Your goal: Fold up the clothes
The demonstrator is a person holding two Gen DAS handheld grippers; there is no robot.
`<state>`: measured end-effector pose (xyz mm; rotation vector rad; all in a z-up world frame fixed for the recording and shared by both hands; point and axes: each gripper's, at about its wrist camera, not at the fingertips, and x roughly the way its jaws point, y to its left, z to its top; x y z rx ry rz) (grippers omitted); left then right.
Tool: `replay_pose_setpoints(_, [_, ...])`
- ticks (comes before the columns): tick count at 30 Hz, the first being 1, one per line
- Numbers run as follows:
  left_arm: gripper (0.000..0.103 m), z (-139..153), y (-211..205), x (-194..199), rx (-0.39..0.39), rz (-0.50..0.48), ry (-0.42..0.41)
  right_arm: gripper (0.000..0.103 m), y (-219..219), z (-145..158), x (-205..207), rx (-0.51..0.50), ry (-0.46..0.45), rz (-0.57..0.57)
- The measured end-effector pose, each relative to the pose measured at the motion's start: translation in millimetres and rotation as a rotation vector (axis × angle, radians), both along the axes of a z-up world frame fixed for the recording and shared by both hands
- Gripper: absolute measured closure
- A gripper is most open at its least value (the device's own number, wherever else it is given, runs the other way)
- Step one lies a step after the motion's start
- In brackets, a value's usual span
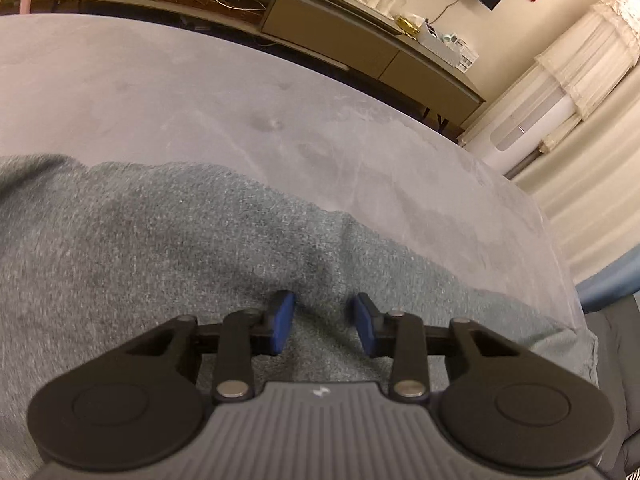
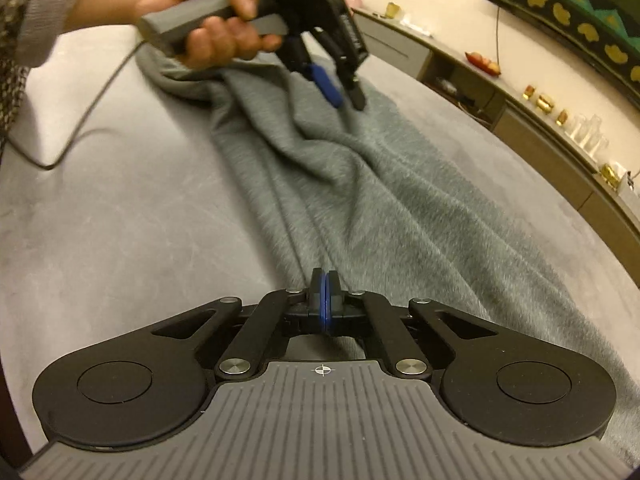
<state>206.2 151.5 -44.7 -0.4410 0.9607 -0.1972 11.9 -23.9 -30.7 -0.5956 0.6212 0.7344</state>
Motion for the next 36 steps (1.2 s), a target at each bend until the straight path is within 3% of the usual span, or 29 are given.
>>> replay_pose_setpoints(2, [0.064,-1,1,3,-0.017,0.014,0.013,0.103,-4,-1,1,0.012,0.017,-0.018])
replay_pose_setpoints(5, [0.053,1,-3,-4,-0.027,0.017,0.031,0.09,-4,1,-3,0.035,-0.009,-0.055])
replay_pose_setpoints(7, [0.051,6,-6,-10,-0.015,0.003,0.037,0.061,-1,4,-6,0.034,-0.045,-0.047])
replay_pose_setpoints(8, [0.051,11,-9,-13,-0.024,-0.013,0.034,0.059,2,4,-7,0.026,-0.059,-0.042])
replay_pose_setpoints(11, [0.044,27,-4,-36,-0.041,-0.06,-0.015,0.062,13,-1,-2,-0.057,-0.092,-0.012])
replay_pose_setpoints(12, [0.042,30,-1,-45,-0.038,-0.065,-0.028,0.073,13,1,2,-0.054,-0.068,-0.011])
replay_pose_setpoints(13, [0.042,32,3,-54,-0.031,-0.06,-0.031,0.095,13,2,5,-0.052,-0.045,-0.011])
replay_pose_setpoints(14, [0.042,33,7,-58,-0.025,-0.052,-0.025,0.102,9,3,4,-0.059,-0.04,-0.011])
replay_pose_setpoints(16, [0.042,35,19,-66,-0.015,-0.034,-0.023,0.103,3,4,2,-0.075,-0.03,-0.013])
replay_pose_setpoints(19, [0.041,35,30,-69,0.018,-0.005,-0.004,0.103,-14,9,-8,-0.059,-0.025,-0.009])
replay_pose_setpoints(24, [0.041,46,30,-96,0.047,-0.081,-0.035,0.103,-36,14,-18,-0.026,-0.053,-0.045])
replay_pose_setpoints(25, [0.041,47,23,-103,0.08,-0.119,-0.05,0.095,-38,14,-18,-0.024,-0.07,-0.057])
replay_pose_setpoints(26, [0.037,48,16,-111,0.113,-0.157,-0.064,0.094,-39,15,-19,-0.023,-0.086,-0.067])
replay_pose_setpoints(28, [0.034,47,0,-126,0.238,-0.21,-0.108,0.069,-27,13,-19,-0.026,-0.118,-0.052])
replay_pose_setpoints(29, [0.033,45,-8,-134,0.317,-0.227,-0.132,0.065,-19,13,-18,-0.036,-0.127,-0.032])
replay_pose_setpoints(33, [0.033,26,-17,-139,0.442,-0.257,-0.129,0.062,13,0,-15,-0.107,-0.171,0.019])
replay_pose_setpoints(34, [0.034,21,-16,-138,0.458,-0.247,-0.132,0.063,19,-3,-13,-0.122,-0.181,0.02])
replay_pose_setpoints(36, [0.057,14,-12,-134,0.487,-0.229,-0.134,0.07,23,-2,-4,-0.106,-0.162,0.005])
